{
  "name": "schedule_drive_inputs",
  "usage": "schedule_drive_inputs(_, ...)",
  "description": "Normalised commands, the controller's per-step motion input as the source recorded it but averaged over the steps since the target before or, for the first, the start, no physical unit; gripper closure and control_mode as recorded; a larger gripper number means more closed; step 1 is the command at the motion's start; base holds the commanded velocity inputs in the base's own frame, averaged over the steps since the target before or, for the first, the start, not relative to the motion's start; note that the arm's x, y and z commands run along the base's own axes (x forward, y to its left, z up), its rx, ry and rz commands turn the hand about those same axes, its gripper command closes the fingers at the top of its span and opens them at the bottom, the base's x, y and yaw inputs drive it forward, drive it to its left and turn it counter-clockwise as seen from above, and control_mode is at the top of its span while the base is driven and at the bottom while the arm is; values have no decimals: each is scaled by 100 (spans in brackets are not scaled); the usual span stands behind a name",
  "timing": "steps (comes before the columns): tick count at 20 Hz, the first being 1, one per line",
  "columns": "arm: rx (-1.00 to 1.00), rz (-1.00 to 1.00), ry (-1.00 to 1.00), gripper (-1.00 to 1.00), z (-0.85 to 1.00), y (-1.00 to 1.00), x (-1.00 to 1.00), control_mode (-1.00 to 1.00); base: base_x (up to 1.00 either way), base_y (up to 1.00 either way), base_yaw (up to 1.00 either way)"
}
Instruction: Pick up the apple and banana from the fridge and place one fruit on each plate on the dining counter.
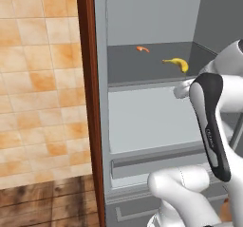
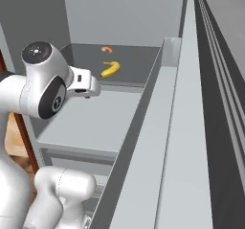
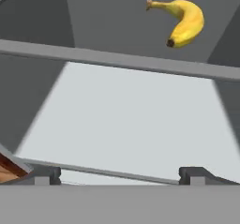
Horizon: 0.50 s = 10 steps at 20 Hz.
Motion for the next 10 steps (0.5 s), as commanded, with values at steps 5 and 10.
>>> schedule_drive_inputs(5,-5,-13,-15,-100,52,-39,32,-100,0,0,0)
schedule_drive_inputs(10,0,-2,-7,-100,15,-40,47,-100,0,0,0)
